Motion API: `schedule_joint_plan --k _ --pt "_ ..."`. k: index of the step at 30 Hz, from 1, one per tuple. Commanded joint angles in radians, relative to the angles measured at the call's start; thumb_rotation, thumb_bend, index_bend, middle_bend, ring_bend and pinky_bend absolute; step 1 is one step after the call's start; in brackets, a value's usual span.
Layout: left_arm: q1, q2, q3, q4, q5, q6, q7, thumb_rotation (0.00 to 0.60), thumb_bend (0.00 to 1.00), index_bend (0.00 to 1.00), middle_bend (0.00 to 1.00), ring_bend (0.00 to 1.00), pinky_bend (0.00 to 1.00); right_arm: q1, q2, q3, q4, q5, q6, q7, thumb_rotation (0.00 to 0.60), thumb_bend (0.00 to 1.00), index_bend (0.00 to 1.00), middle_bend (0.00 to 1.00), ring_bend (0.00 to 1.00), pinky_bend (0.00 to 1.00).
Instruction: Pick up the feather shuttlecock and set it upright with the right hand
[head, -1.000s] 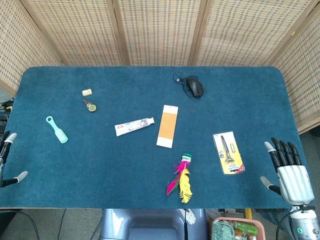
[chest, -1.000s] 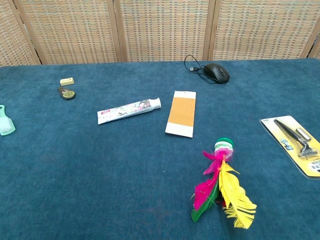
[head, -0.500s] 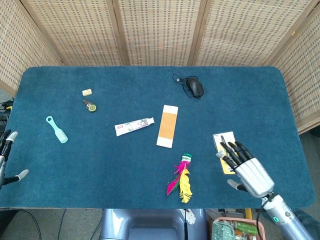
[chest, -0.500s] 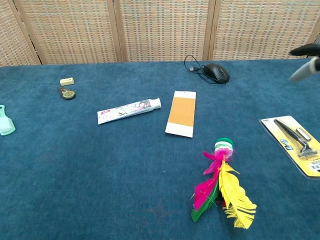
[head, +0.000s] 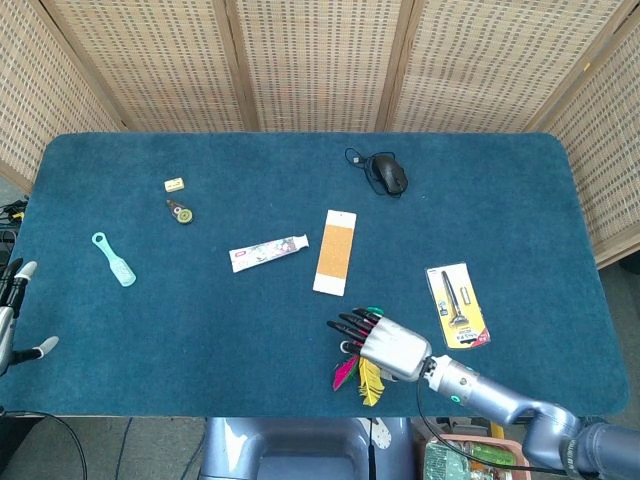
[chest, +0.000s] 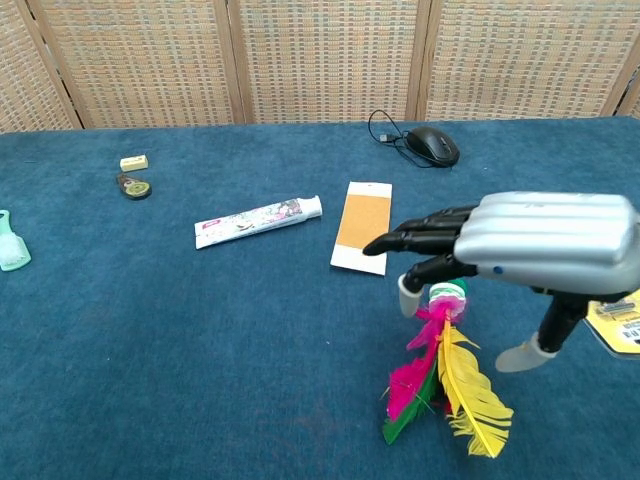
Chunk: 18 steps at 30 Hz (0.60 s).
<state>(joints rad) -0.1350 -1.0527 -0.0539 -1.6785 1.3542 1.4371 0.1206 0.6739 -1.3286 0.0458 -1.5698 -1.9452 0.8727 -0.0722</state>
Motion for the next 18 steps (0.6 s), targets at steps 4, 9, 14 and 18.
schedule_joint_plan --k 4,9,14,18 --pt "-0.009 -0.003 -0.005 0.01 -0.007 -0.021 0.005 0.6 0.0 0.0 0.0 0.0 0.0 0.046 -0.076 0.011 0.008 0.068 -0.07 -0.063 0.6 0.0 0.32 0.01 0.0 0.12" --pt "-0.011 -0.004 -0.006 0.011 -0.005 -0.027 0.006 0.6 0.0 0.0 0.0 0.0 0.0 0.059 -0.111 0.018 0.009 0.121 -0.1 -0.114 0.6 0.02 0.32 0.01 0.0 0.12" --pt "-0.01 -0.004 -0.007 0.011 -0.001 -0.027 0.01 0.6 0.0 0.0 0.0 0.0 0.0 0.066 -0.128 0.014 0.006 0.167 -0.121 -0.182 0.6 0.04 0.35 0.01 0.0 0.12" --pt "-0.009 -0.005 -0.006 0.01 0.003 -0.027 0.009 0.6 0.0 0.0 0.0 0.0 0.0 0.072 -0.131 0.006 0.0 0.201 -0.134 -0.21 0.6 0.11 0.4 0.01 0.0 0.12"
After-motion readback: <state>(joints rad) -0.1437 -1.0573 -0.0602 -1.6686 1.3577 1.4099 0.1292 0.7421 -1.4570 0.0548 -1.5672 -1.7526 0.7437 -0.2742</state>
